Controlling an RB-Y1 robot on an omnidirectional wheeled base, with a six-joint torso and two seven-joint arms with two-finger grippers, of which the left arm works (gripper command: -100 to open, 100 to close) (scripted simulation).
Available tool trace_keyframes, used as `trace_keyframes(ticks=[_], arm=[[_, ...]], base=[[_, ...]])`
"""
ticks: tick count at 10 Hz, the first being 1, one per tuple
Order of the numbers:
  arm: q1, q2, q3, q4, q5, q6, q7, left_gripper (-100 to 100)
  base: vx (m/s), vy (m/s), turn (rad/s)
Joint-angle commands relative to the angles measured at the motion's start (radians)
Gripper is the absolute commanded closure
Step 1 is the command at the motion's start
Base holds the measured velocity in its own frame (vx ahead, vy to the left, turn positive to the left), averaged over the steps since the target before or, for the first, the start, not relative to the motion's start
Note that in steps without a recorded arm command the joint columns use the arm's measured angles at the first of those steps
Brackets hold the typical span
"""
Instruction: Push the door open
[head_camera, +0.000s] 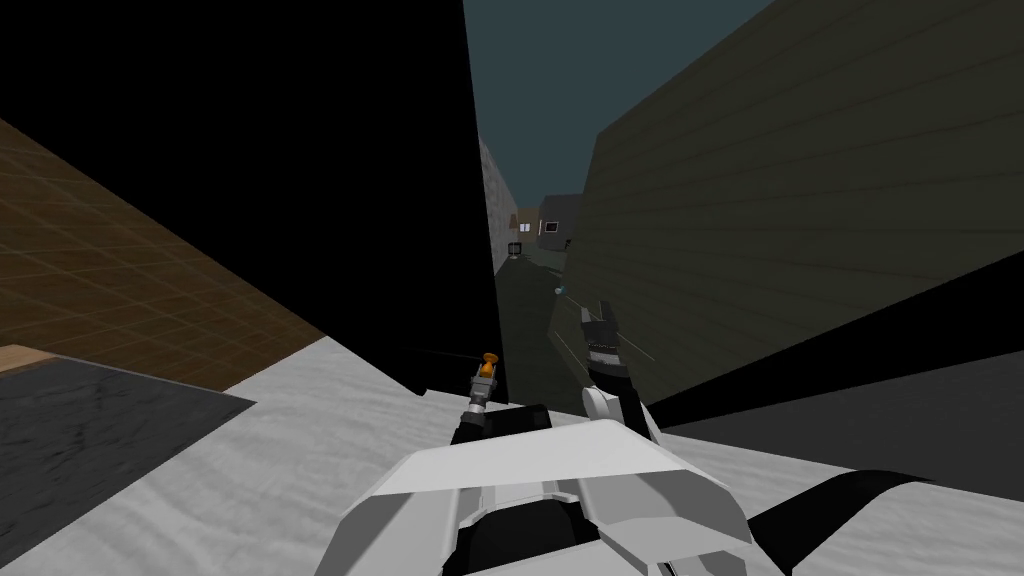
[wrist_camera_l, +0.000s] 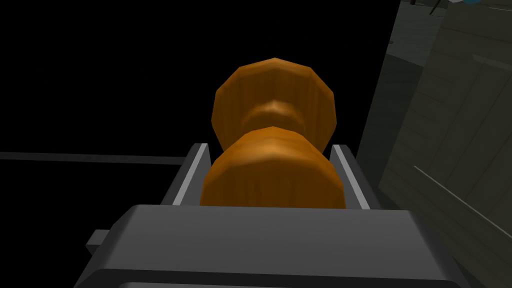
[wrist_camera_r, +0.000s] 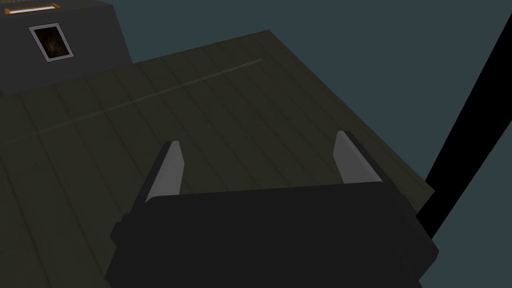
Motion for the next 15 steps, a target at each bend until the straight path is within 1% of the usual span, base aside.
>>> trace_keyframes(ticks=[1, 5, 6, 7, 10, 11, 12, 13, 14, 15], arm=[[0.001, 0.002, 0.003, 0.000, 0.001, -0.001, 0.000, 100], [0.001, 0.002, 0.003, 0.000, 0.001, -0.001, 0.000, 100], [-0.006, -0.006, 0.016, 0.006, 0.005, 0.001, -0.004, 100], [-0.007, -0.008, 0.020, 0.007, 0.006, 0.001, -0.005, 100], [-0.015, -0.025, 0.056, 0.022, 0.015, -0.003, -0.017, 100], [-0.017, -0.029, 0.064, 0.026, 0.017, -0.004, -0.020, 100], [-0.020, -0.036, 0.080, 0.032, 0.021, -0.005, -0.025, 100], [-0.022, -0.040, 0.088, 0.036, 0.023, -0.006, -0.027, 100], [-0.026, -0.048, 0.106, 0.043, 0.028, -0.008, -0.033, 100], [-0.028, -0.053, 0.115, 0.047, 0.030, -0.009, -0.036, 100]], base=[[-0.026, -0.006, -0.014], [-0.003, 0.000, 0.000], [0.109, -0.048, 0.019], [0.146, -0.049, 0.034], [0.187, -0.057, 0.027], [0.171, -0.080, 0.039], [0.168, -0.065, 0.053], [0.149, -0.072, 0.026], [0.139, -0.087, 0.042], [0.138, -0.093, 0.040]])
